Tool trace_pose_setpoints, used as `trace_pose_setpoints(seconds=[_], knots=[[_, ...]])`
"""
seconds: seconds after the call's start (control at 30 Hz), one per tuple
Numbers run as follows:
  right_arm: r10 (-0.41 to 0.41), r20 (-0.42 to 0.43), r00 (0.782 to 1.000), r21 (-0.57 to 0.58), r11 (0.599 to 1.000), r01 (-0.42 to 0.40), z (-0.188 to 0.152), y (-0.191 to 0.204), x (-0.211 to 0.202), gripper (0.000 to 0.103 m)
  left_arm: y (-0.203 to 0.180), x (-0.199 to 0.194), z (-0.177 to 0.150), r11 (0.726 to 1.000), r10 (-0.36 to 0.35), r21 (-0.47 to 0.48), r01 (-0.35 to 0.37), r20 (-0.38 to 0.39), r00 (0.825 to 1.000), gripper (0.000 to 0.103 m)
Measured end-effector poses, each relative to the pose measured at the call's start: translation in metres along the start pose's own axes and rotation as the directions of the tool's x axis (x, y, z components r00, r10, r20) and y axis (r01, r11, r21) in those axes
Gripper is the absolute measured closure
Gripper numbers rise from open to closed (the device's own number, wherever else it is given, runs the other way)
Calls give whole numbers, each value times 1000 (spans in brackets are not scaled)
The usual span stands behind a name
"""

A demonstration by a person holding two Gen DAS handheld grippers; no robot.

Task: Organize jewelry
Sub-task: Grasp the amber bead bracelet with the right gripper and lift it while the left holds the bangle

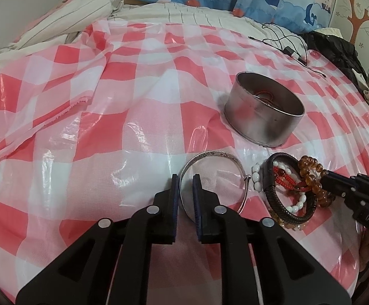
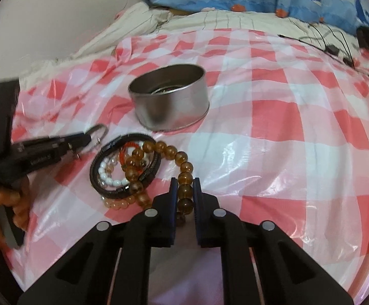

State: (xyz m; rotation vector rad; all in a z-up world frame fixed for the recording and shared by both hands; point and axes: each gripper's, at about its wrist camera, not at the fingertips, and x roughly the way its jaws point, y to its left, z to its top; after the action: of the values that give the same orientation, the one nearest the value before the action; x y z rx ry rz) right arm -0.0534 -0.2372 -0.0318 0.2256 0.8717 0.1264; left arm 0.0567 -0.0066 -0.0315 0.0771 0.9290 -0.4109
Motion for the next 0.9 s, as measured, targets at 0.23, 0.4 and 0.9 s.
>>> trace_pose_setpoints(seconds=[0.23,0.4,0.9], knots=[[-33,-30,999,-50,998,31,-1,9,7,72,-3,0,-1,1000,-2,16,2,5,1000,99],[131,-22,991,93,987,-128,-1,-11,3,91,-2,-4,0,1000,-18,5,18,18,1000,100],[145,33,989,152,977,-148,9,-21,-10,56,-3,-5,1,999,-44,-8,45,10,999,100]])
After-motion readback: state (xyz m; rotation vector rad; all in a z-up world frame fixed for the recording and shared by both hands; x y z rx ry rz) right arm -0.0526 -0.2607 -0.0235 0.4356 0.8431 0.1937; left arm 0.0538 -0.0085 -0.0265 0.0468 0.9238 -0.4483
